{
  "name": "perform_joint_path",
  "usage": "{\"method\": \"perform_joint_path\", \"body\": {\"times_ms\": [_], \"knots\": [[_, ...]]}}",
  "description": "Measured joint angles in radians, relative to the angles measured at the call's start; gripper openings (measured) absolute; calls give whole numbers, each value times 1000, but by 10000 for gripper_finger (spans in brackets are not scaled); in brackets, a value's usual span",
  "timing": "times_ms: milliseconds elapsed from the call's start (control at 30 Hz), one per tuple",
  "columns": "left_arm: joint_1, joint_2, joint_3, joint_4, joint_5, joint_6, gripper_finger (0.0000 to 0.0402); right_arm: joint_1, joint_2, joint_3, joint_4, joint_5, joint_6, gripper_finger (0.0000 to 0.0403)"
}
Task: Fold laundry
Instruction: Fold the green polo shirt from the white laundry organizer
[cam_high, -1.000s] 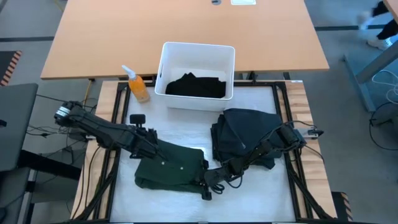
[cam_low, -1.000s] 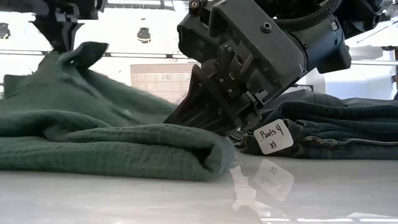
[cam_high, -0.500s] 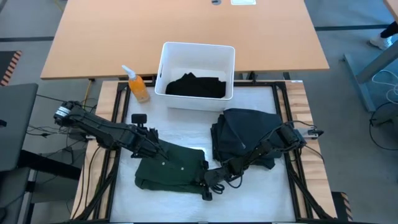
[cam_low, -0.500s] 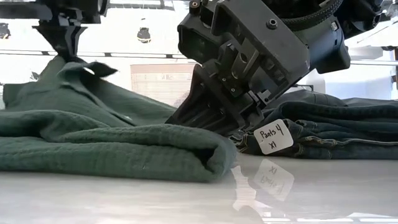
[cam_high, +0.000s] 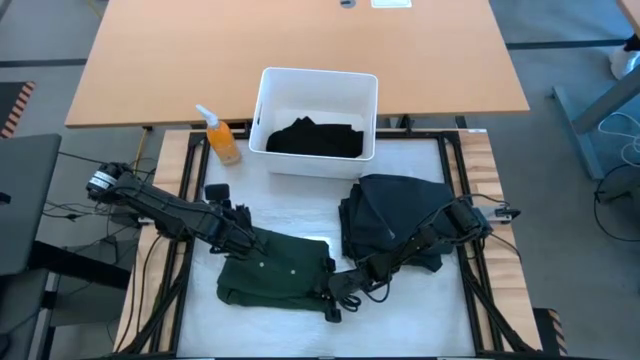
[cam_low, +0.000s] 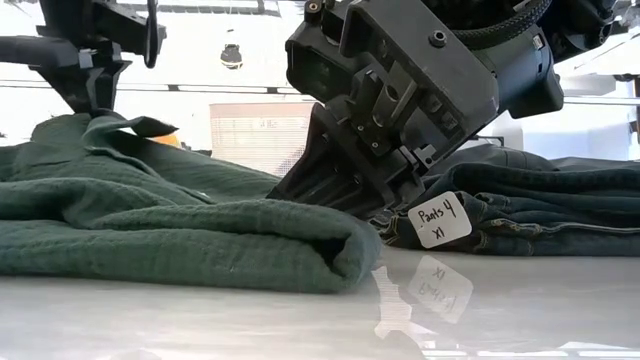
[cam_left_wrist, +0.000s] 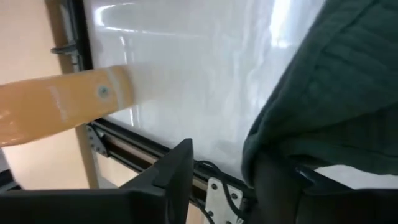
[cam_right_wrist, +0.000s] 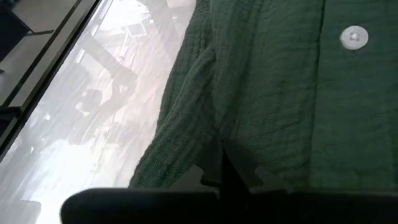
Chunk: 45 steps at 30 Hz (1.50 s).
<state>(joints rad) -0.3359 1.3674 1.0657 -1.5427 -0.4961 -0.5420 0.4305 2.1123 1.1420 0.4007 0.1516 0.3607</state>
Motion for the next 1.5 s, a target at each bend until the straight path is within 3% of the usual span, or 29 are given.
{"method": "perform_joint_path", "body": {"times_ms": [200,500,700,833,933,1067,1233,1400,1500], "knots": [[0,-22,1,-25,-52,-26,151,-2,0,0,0,-4,5,21],[3,-101,98,-21,-143,-49,151,-10,0,0,1,-26,17,21],[2,-164,89,195,-171,-41,151,-22,0,0,1,-27,26,21],[-8,-169,56,391,-143,93,151,-28,0,0,1,-35,27,21],[0,-155,56,321,-184,117,151,-34,0,0,1,-63,35,21],[39,-152,56,123,-252,14,151,-33,0,0,0,-76,48,21],[73,-150,55,17,-197,-54,151,-34,0,0,0,-76,48,21],[60,-150,55,81,-76,41,155,-35,0,0,-2,-76,44,21],[43,-162,55,129,-61,62,163,-34,0,0,-2,-76,41,21]]}}
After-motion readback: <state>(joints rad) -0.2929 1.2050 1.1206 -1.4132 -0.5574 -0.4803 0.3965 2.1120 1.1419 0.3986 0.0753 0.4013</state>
